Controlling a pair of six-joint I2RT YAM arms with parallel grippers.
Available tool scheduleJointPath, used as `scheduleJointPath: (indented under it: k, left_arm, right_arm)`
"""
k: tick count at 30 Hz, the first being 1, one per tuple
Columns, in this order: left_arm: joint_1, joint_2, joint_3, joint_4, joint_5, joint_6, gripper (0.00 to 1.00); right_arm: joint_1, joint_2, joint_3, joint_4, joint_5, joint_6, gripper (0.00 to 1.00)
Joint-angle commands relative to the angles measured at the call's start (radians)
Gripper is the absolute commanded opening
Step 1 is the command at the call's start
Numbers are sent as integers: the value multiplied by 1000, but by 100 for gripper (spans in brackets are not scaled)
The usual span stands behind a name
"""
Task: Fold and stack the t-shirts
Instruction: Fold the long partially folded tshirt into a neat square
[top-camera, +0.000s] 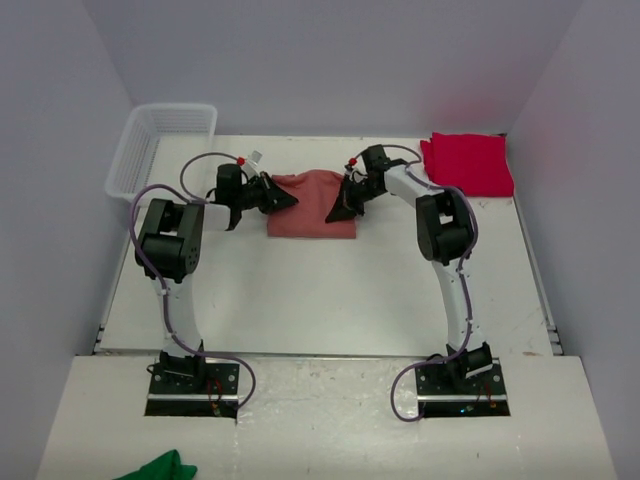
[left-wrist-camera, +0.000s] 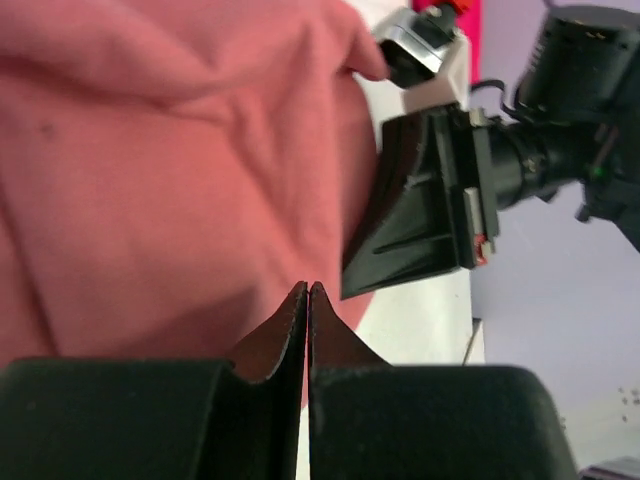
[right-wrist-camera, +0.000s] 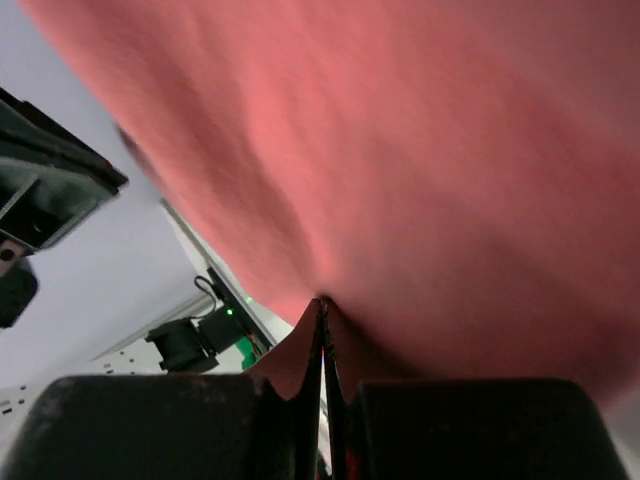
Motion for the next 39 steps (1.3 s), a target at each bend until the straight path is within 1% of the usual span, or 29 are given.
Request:
scheduleJointPath:
  k: [1,2,3,4,5,6,7,9,11,12,15,19,22,25,29,31,33,34,35,37,39]
  left_arm:
    - [-1,-17,32,-205,-94,90,0]
    - [-1,-25,30,-251,-123,102,0]
    - [-1,-29,27,-300,-198,130,0]
    - [-4,-40,28,-381,-231,150,0]
    - [-8,-40,35,-424,-262,165,0]
    - [-11,-39,53,-480,-339,179,0]
    - [-16,-28,65,-602,-375,200,0]
    - [-37,-20,71,-650,-429,221,0]
    - [-53,-19,64,-698,-452,234,0]
    - [-56,-23,42,-707,-485,234,0]
    - [-71,-57,-17,-710,-510,233,0]
    - [-105,-111,-100,-698,-535,233,0]
    - [-131,-158,-172,-683,-539,211,0]
    - [-175,-215,-241,-683,-569,193,0]
    - [-231,-295,-356,-686,-575,143,0]
    - [-275,-370,-402,-686,-592,119,0]
    - [-304,-451,-471,-689,-610,84,0]
    - [-330,-480,-519,-689,-612,72,0]
    - [-344,-538,-542,-690,-618,41,0]
    - [-382,-592,-594,-701,-624,17,0]
    - [-407,-663,-617,-725,-638,-11,0]
  right_arm:
    - [7,-27,-32,-98,51,-10,0]
    - [7,-55,-55,-96,74,-13,0]
    - [8,-70,-95,-101,89,-17,0]
    - [8,-84,-113,-106,111,-28,0]
    - [11,-102,-138,-119,144,-31,0]
    - [12,-109,-144,-127,154,-37,0]
    - [10,-113,-150,-136,163,-48,0]
    - [13,-129,-178,-141,175,-48,0]
    - [19,-139,-204,-150,195,-54,0]
    - [24,-150,-215,-153,203,-56,0]
    - [34,-171,-276,-159,253,-59,0]
    - [50,-242,-428,-95,290,-47,0]
    - [59,-288,-582,4,293,-21,0]
    - [77,-340,-670,68,301,5,0]
    - [137,-401,-847,183,330,38,0]
    - [175,-423,-932,247,332,64,0]
    - [199,-458,-991,290,351,94,0]
    - [218,-474,-1046,330,356,105,0]
    - [229,-507,-1071,342,362,113,0]
    - [254,-547,-1144,380,396,139,0]
    - [269,-611,-1181,391,430,157,0]
